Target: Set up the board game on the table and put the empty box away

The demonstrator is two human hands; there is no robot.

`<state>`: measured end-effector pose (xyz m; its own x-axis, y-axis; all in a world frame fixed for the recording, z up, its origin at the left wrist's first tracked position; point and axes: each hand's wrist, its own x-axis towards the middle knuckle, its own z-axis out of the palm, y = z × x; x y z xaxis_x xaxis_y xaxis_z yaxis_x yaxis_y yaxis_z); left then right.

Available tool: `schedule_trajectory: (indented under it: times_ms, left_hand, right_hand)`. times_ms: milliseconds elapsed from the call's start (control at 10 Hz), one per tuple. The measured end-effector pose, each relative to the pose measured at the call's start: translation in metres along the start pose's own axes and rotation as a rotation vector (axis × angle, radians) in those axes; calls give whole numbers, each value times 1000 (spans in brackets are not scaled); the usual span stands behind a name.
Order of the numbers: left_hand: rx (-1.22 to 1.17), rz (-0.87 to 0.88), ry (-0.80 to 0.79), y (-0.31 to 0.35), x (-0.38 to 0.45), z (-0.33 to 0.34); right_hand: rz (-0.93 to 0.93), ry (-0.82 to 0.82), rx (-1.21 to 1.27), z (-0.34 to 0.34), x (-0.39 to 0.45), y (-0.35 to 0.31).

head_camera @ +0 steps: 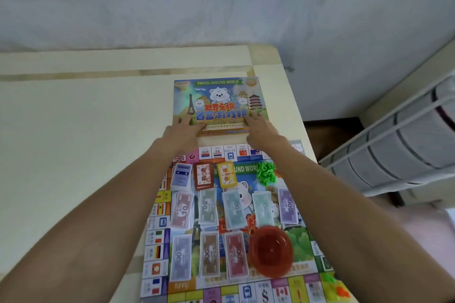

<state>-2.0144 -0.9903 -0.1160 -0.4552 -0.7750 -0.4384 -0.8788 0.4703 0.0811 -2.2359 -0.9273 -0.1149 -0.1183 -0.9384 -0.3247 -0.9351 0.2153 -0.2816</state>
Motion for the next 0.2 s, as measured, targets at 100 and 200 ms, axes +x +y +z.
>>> schedule_trajectory:
  times_ms: [100,200]
  left_hand:
    - [-213,8,31,-2,-18,-15]
    - [-530,59,194,6,-52,-46]
  right_hand:
    - [-10,125,252,-11,-23,-4]
    - [62,258,511,-36,-67,-7]
